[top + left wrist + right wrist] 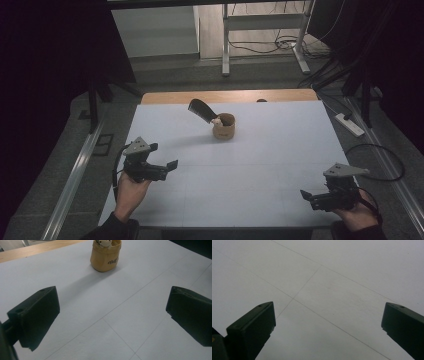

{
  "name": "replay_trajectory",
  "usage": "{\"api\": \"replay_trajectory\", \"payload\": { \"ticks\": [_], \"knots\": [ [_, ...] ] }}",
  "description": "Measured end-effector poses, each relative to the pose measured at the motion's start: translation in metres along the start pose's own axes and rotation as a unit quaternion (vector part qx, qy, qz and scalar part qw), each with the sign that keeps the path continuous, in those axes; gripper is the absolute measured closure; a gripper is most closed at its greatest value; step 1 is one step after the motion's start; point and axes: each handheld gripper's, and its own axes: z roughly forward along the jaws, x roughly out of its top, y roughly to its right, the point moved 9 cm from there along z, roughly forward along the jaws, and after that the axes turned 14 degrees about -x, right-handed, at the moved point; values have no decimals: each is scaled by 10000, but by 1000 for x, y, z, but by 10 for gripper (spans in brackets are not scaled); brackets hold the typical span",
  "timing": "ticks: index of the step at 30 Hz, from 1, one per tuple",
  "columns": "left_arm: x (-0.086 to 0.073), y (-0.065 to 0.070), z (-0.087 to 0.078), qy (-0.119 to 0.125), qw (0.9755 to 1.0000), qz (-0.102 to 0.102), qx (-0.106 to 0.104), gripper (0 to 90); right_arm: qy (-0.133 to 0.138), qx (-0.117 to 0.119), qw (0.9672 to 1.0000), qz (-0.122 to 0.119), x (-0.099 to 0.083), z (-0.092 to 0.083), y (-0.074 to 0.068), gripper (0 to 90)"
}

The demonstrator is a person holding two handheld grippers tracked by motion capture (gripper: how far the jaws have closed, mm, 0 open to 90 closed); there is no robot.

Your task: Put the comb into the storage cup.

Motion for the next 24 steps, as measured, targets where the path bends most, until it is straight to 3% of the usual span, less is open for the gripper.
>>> {"api": "replay_trajectory", "payload": {
  "ticks": [24],
  "knots": [
    [-25,5,-22,-48,9997,-144,215,0,10,-15,10000,21,0,0,0,0]
  ]
}}
